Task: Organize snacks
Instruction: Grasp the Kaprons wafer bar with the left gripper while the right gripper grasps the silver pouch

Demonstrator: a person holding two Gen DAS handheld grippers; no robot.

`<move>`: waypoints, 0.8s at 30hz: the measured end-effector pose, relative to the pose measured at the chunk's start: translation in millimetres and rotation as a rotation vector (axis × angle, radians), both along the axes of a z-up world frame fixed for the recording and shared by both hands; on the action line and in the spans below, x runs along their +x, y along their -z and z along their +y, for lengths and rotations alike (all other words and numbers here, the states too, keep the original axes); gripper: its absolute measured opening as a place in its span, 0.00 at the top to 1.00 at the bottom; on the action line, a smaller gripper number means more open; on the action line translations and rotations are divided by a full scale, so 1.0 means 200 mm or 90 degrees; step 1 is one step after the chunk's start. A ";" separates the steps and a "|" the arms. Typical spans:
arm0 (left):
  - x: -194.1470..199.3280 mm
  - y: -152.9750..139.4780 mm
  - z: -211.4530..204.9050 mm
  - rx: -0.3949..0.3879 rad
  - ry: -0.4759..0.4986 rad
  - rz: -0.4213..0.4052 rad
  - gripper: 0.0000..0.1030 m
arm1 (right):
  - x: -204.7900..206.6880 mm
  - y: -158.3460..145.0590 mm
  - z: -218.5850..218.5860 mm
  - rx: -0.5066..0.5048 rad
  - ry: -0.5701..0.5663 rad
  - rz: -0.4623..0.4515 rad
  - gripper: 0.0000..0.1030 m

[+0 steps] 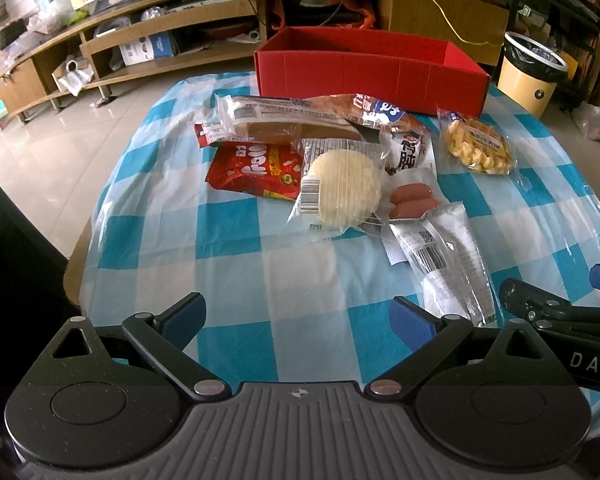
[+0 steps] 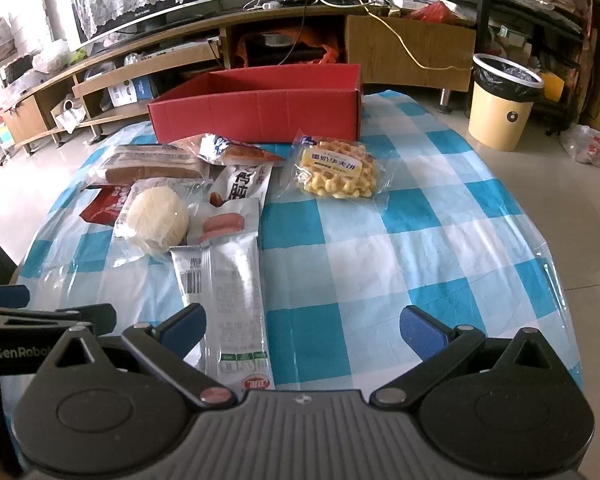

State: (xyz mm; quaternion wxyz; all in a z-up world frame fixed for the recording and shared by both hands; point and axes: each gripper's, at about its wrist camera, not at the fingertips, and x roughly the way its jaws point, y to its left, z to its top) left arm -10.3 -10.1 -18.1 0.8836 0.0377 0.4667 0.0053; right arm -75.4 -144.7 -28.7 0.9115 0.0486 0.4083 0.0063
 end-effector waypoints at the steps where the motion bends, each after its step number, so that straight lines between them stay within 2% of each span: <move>1: 0.00 0.00 0.00 0.000 0.001 0.002 0.03 | 0.00 0.00 0.00 -0.001 -0.001 0.002 0.03; 7: -0.04 0.03 -0.01 -0.001 0.024 0.019 0.03 | 0.02 0.01 -0.03 0.002 0.008 0.009 0.03; 13: -0.12 0.11 -0.08 -0.001 0.091 0.063 0.02 | 0.04 0.04 -0.04 -0.001 -0.002 0.025 0.03; 19: -0.21 0.20 -0.21 0.056 0.196 0.081 0.02 | 0.11 0.09 0.03 -0.015 -0.046 0.062 0.03; 24: -0.24 0.21 -0.23 0.066 0.227 0.069 0.01 | 0.14 0.13 0.12 -0.029 -0.081 0.074 0.04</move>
